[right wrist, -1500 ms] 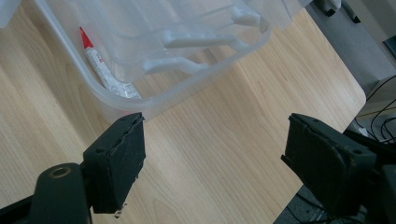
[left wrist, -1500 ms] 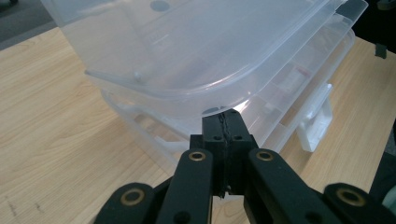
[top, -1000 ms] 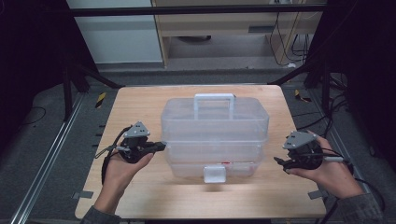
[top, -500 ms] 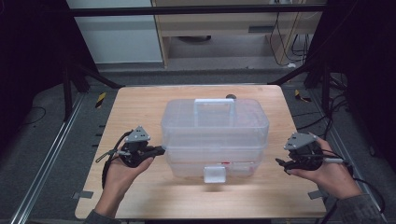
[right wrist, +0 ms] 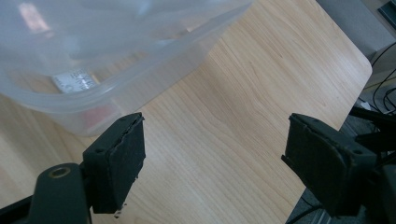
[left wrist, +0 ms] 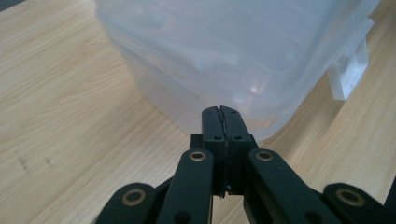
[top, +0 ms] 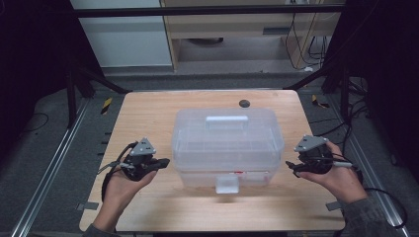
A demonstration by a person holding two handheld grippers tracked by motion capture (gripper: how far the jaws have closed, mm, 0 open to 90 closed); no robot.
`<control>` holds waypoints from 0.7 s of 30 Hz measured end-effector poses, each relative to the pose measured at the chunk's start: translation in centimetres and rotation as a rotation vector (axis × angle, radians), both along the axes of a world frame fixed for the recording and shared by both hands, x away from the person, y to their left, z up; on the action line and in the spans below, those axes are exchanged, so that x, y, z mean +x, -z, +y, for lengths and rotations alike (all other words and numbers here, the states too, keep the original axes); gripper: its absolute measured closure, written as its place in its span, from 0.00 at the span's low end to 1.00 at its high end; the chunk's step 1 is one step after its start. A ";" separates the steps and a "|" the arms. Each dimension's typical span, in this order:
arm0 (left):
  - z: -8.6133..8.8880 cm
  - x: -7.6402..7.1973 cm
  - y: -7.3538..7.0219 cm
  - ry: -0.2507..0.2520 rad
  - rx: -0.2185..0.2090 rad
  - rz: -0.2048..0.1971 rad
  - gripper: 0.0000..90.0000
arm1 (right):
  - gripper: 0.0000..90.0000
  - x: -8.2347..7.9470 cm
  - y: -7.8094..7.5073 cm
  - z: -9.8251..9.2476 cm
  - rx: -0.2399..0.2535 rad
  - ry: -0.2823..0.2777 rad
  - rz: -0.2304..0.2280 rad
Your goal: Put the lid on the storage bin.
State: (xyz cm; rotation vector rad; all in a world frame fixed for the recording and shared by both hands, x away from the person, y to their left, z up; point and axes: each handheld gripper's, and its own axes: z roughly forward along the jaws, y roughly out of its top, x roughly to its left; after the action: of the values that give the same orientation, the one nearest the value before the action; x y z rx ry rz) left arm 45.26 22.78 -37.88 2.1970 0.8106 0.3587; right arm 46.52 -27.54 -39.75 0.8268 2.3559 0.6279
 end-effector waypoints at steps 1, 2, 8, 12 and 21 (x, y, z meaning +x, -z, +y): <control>0.4 0.0 0.0 -0.010 0.003 -0.004 1.00 | 0.22 0.2 0.3 -0.1 -0.001 0.008 0.002; 1.0 0.1 0.0 -0.025 0.003 -0.009 1.00 | 0.22 0.3 0.6 -0.2 -0.004 0.019 -0.001; 3.2 1.1 0.7 -0.091 0.017 -0.015 1.00 | 0.22 0.6 1.0 -0.5 0.012 0.064 -0.021; 3.5 1.8 1.0 -0.109 0.036 -0.013 1.00 | 0.22 1.1 1.2 -0.8 0.028 0.098 -0.041; 3.0 6.2 1.6 -0.143 0.112 -0.007 1.00 | 0.23 3.9 2.1 -1.6 0.124 0.189 -0.021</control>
State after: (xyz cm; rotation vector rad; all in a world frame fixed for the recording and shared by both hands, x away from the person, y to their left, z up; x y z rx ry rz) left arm 51.45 25.74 -39.45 2.2452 0.9677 0.4933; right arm 50.41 -29.12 -41.87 1.0774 2.2044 0.7044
